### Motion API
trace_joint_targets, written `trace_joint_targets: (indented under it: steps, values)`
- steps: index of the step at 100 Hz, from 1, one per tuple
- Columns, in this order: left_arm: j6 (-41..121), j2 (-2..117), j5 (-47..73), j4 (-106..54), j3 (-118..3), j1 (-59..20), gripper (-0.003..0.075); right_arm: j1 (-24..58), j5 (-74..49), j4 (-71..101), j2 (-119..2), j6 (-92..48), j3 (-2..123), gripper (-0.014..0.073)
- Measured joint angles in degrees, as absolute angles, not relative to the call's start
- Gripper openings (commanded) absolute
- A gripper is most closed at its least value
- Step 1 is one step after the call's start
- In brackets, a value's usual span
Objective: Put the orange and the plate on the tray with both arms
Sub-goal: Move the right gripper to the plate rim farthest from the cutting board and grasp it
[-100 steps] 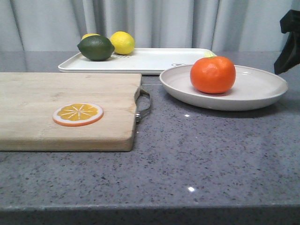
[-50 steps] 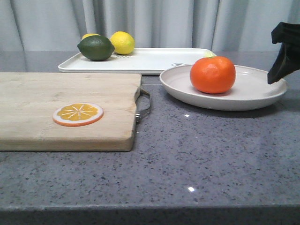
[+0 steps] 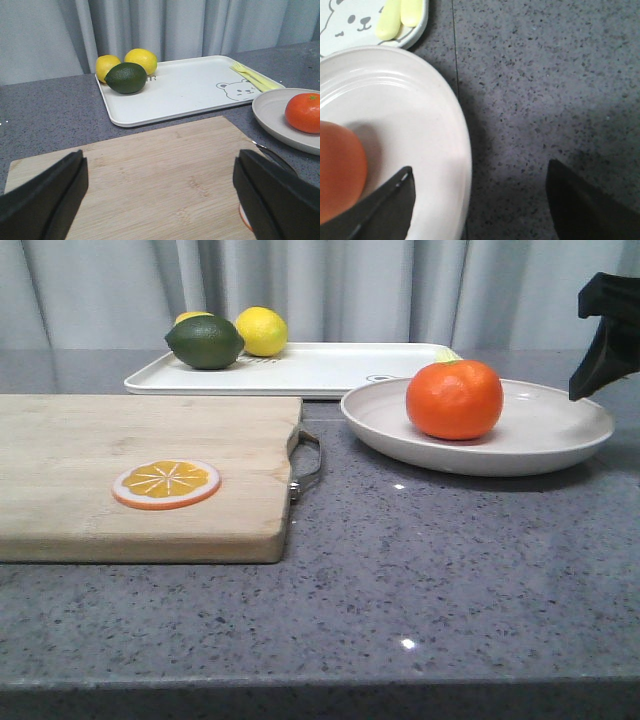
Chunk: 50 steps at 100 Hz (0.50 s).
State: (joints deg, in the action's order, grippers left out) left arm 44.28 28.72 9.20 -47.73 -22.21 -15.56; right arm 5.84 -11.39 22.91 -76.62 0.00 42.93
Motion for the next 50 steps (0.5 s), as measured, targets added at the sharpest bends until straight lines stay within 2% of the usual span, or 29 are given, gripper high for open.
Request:
trace_joint_targets:
  steps: [50]
  values:
    - [44.28,28.72,9.2,-47.73,-22.21,-15.56,0.0564,5.84,-9.55,23.13,-80.92,0.0,43.34,0.0535]
